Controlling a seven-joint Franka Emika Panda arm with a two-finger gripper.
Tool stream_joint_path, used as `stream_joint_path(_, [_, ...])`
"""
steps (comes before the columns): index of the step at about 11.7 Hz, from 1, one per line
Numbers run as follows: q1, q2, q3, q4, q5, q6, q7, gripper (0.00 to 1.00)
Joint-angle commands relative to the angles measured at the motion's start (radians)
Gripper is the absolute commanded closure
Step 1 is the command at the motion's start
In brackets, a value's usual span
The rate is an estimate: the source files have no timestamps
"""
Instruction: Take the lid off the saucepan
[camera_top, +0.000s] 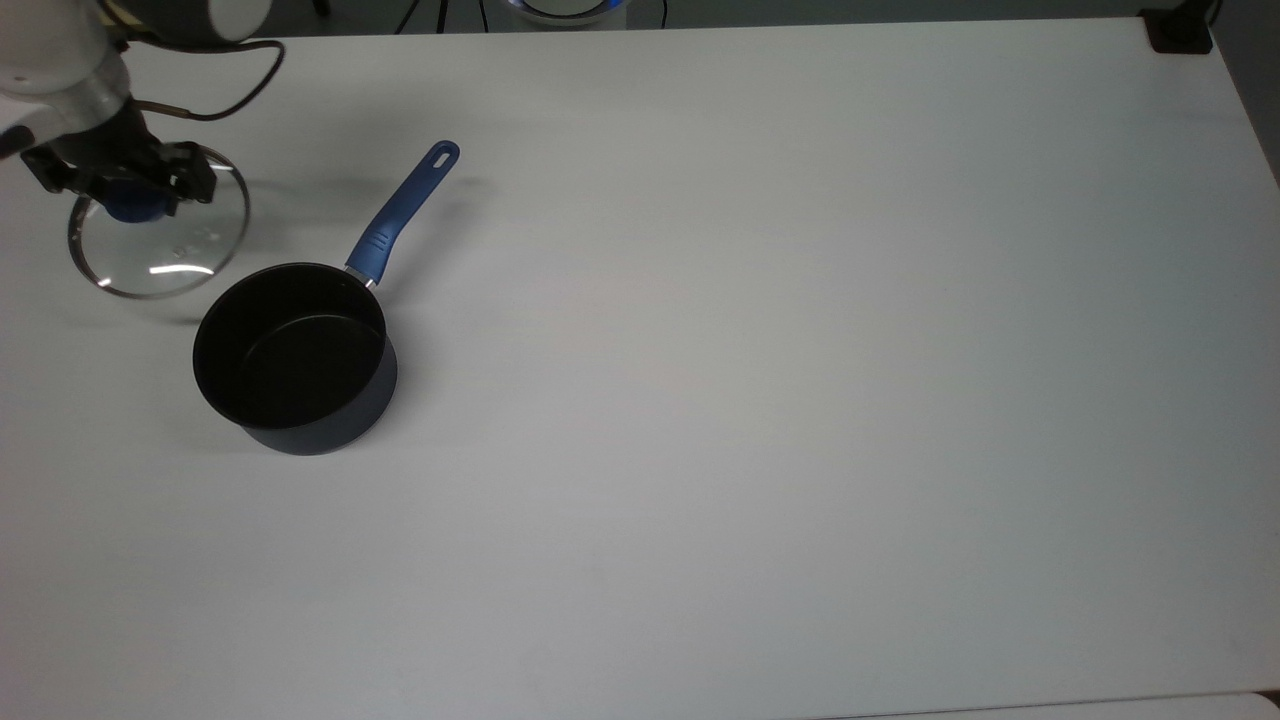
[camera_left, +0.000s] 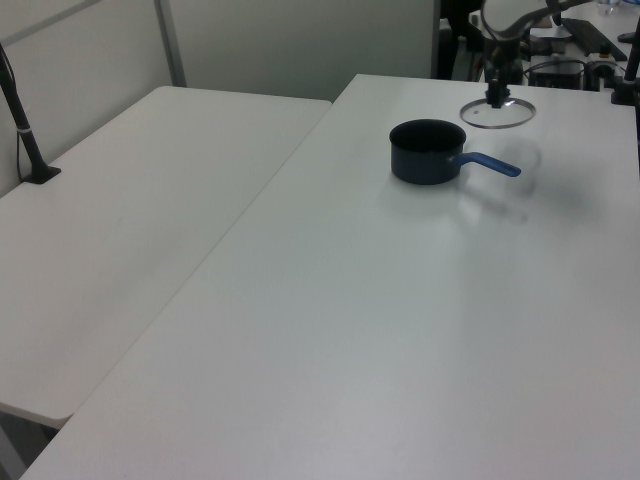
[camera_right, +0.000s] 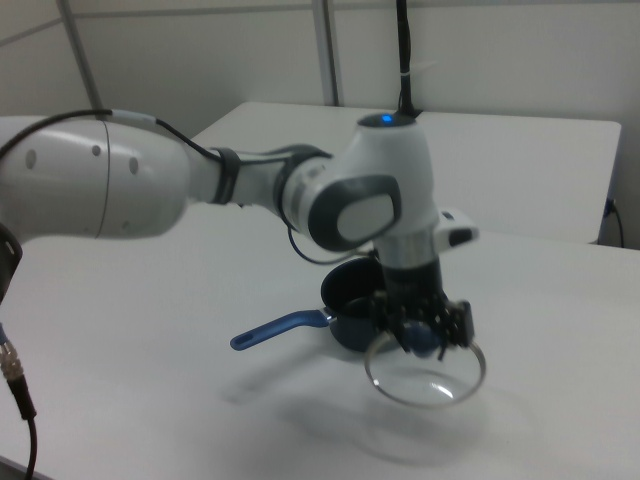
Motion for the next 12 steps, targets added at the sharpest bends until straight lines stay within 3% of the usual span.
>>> stream_joint_path(1, [-0.040, -0.059, -0.006, -0.126, 0.016, 0.105, -0.071, 0.45])
stream_joint_path(4, [-0.046, -0.047, -0.003, -0.200, 0.016, 0.227, -0.075, 0.45])
stream_joint_path(10, [-0.046, 0.018, 0.002, -0.200, 0.022, 0.260, -0.069, 0.33])
stream_joint_path(11, [-0.046, 0.021, 0.002, -0.197, 0.022, 0.260, -0.068, 0.27])
stream_joint_path(12, [-0.046, 0.023, 0.004, -0.196, 0.022, 0.258, -0.063, 0.05])
